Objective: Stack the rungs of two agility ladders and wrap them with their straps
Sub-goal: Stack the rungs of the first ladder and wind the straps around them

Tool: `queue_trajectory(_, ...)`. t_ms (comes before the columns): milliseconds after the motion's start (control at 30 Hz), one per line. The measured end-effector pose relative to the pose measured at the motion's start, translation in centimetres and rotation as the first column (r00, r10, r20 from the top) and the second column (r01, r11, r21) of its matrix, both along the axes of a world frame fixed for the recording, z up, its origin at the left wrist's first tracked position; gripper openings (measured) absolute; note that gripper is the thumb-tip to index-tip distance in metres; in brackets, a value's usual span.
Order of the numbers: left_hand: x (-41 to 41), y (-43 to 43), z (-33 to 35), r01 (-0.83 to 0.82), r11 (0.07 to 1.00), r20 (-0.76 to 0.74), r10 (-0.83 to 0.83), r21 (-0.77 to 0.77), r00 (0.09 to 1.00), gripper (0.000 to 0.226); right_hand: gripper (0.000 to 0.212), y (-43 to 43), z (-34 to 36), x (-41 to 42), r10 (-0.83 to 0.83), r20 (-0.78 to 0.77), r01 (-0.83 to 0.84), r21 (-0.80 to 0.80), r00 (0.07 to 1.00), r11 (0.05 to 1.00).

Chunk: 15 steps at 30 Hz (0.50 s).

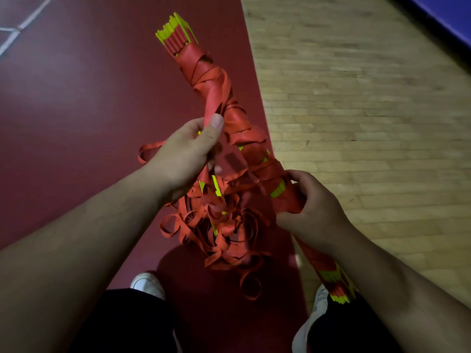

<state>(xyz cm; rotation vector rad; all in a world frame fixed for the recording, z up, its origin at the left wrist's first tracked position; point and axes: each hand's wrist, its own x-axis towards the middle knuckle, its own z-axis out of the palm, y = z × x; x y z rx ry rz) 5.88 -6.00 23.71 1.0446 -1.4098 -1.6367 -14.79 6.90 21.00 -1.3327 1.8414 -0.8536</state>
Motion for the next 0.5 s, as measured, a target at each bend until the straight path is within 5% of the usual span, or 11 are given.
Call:
queue_trajectory(200, -0.4, 0.6, 0.5, 0.191, 0.962, -0.036, -0.188, 0.194, 0.981, 0.087, 0.070, 0.2, 0.9, 0.1, 0.118, 0.296, -0.118, -0.018, 0.948, 0.993)
queue_trajectory(333, -0.1, 0.6, 0.4, 0.255, 0.951, -0.102, -0.240, 0.175, 0.965, 0.082, 0.061, 0.0, 1.1, -0.9, 0.187, 0.499, -0.231, 0.027, 0.846, 0.973)
queue_trajectory(500, -0.3, 0.9, 0.4, 0.018, 1.000, -0.078, -0.018, -0.007, 0.997, 0.040, 0.047, -0.2, 1.2, -1.3, 0.247, 0.656, -0.395, 0.085, 0.714, 0.915)
